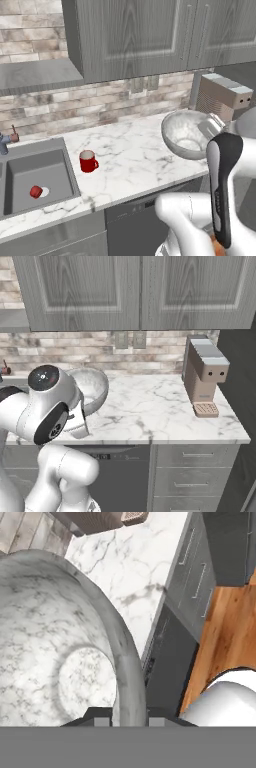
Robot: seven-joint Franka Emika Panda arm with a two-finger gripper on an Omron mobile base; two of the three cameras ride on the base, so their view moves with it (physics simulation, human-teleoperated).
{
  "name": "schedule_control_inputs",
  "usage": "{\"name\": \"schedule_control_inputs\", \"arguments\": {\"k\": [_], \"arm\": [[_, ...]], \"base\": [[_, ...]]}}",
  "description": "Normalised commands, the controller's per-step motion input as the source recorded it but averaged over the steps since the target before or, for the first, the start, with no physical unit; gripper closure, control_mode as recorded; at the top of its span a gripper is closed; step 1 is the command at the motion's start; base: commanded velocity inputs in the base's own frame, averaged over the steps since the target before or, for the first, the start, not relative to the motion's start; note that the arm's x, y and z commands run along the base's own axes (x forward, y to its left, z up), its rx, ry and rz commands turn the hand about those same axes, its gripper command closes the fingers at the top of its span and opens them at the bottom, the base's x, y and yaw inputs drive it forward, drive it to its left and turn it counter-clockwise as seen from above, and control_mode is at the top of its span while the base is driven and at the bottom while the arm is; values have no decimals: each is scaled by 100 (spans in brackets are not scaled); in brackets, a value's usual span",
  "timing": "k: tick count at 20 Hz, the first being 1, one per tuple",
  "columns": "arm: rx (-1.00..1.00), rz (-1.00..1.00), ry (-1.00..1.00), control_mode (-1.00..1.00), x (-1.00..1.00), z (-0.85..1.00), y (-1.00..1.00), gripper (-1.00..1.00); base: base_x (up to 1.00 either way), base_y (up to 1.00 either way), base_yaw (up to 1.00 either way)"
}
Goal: Clear the mugs and bowl far away from the sink.
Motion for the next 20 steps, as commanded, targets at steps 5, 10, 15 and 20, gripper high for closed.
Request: {"name": "schedule_control_inputs", "arguments": {"k": [5,10,15,20], "arm": [[2,-21,-8,-100,-79,55,-6,100],[1,-5,0,100,-14,8,-3,100],[0,0,0,100,0,0,0,100],[0,0,0,100,0,0,0,100]], "base": [[0,0,0],[-39,-31,-27],[-36,-26,-70],[-2,0,-99]]}}
